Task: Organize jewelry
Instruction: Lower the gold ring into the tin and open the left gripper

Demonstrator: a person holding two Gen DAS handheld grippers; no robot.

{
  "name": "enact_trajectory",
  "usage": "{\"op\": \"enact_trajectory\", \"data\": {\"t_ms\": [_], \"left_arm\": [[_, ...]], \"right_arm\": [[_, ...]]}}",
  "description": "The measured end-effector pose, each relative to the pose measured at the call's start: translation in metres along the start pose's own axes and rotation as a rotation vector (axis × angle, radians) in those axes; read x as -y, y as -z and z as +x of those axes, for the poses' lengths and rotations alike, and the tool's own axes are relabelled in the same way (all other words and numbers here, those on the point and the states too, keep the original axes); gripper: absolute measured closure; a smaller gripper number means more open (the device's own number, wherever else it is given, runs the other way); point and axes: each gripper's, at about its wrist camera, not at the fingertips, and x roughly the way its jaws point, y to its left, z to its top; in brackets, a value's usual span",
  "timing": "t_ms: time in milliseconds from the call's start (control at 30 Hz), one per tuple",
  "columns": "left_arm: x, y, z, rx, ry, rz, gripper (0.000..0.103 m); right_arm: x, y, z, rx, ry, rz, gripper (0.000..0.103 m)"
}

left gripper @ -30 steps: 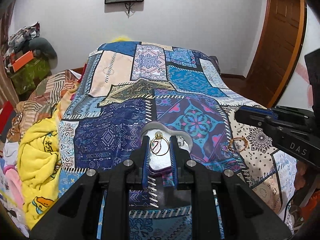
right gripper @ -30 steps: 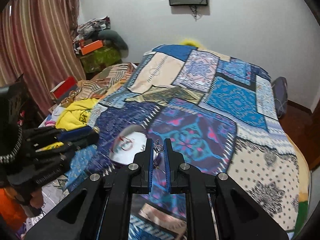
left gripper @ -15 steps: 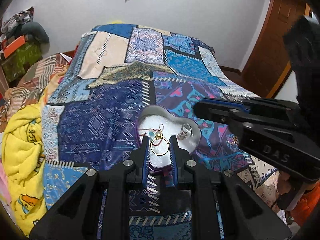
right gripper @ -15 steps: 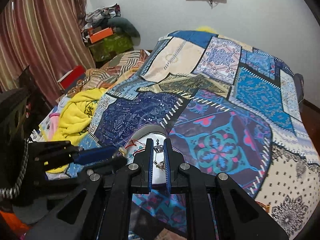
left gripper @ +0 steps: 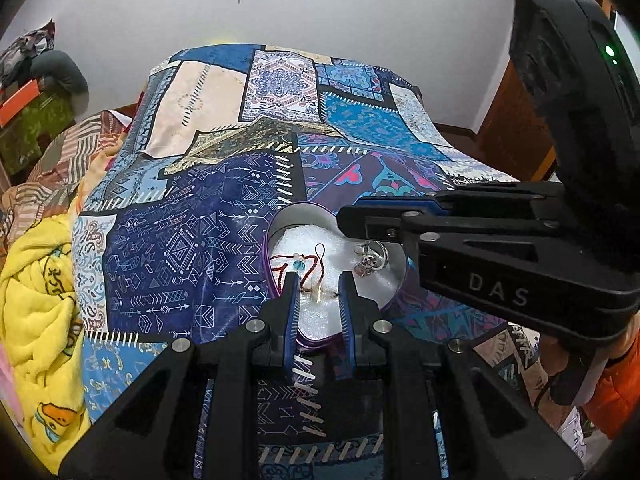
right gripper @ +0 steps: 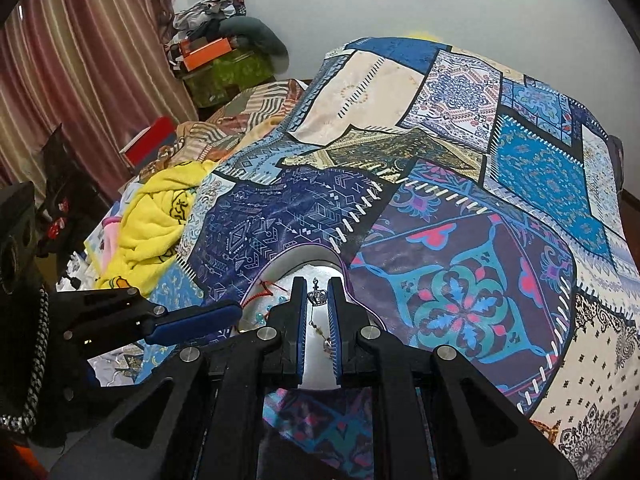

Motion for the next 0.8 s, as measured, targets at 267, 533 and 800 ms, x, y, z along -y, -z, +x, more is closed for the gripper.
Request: {"op": "enact_trajectory", "data": {"t_ms": [267,533,800], "left_arm": [[0.001,-0.001,-0.005,0.006,-0.019,0.009,0.085],[0.002,-0.002,-0.016,0.012,-0.031,0.004,0.084],[0.019,-0.012,-0.043,0.058,-0.043,0.026,0.084]], "right_arm": [[-0.004,-0.001,-0.006,0.0,-0.004,-0.007,0.078],[-0.003,-0.001,-0.032,0.047,0.043,-0.019,0.078],[0.008,0.007,-0.071,0.108,0.09,0.015,0.078]]}}
